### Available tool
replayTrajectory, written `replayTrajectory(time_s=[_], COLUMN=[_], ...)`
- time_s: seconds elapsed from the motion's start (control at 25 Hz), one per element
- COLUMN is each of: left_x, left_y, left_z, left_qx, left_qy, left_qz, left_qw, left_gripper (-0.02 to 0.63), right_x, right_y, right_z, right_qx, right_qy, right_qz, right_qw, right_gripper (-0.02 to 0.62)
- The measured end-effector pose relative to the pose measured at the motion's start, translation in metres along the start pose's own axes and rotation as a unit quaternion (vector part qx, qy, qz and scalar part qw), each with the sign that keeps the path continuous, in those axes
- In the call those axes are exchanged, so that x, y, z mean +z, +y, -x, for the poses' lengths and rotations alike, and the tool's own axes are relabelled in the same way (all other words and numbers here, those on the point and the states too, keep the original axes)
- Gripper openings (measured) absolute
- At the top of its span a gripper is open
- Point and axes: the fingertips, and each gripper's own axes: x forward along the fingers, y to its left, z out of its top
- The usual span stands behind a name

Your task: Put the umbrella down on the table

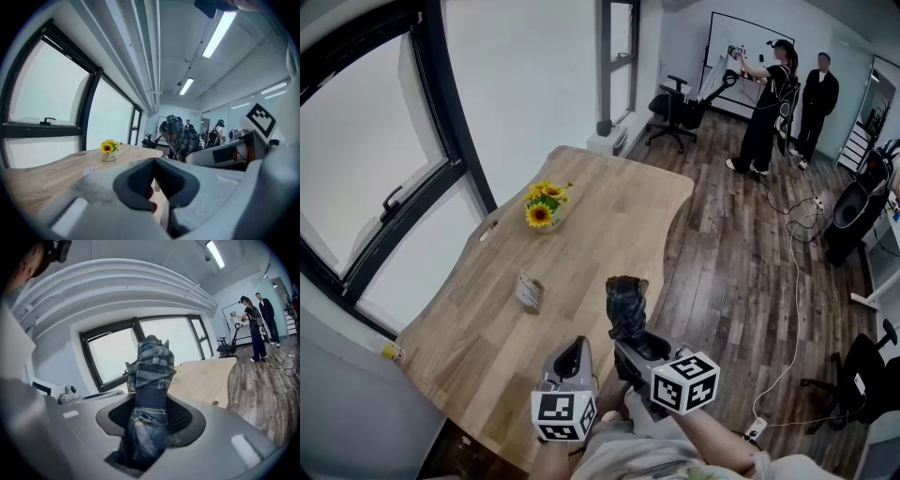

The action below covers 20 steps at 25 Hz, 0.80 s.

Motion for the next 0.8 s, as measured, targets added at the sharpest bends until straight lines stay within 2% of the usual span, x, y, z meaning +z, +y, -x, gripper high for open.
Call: replayTrajectory(time_s=[0.2, 0.44, 0.8], left_x=[0.001, 0.003, 0.007], left_y=[0.005, 0.010, 0.049], left_z=[-0.013, -0.036, -0.090], left_qx=[-0.001, -0.001, 0.042], left_qy=[-0.006, 0.000, 0.014], left_qz=[0.002, 0.009, 0.020], left_qw=[1.0000, 1.0000, 0.9988], left_gripper=[0.002, 0.002, 0.002], right_x=[0.015, 0.032, 0.059], right_y=[-0.004, -0.019, -0.054], right_z=[-0.007, -0.021, -0.080], right_qx=[0.008, 0.016, 0.046], right_qy=[-0.016, -0.013, 0.012], right_qz=[0.000, 0.006, 0.007], right_qw=[1.000, 1.000, 0.999], right_gripper=[0.179, 0.179, 0.180])
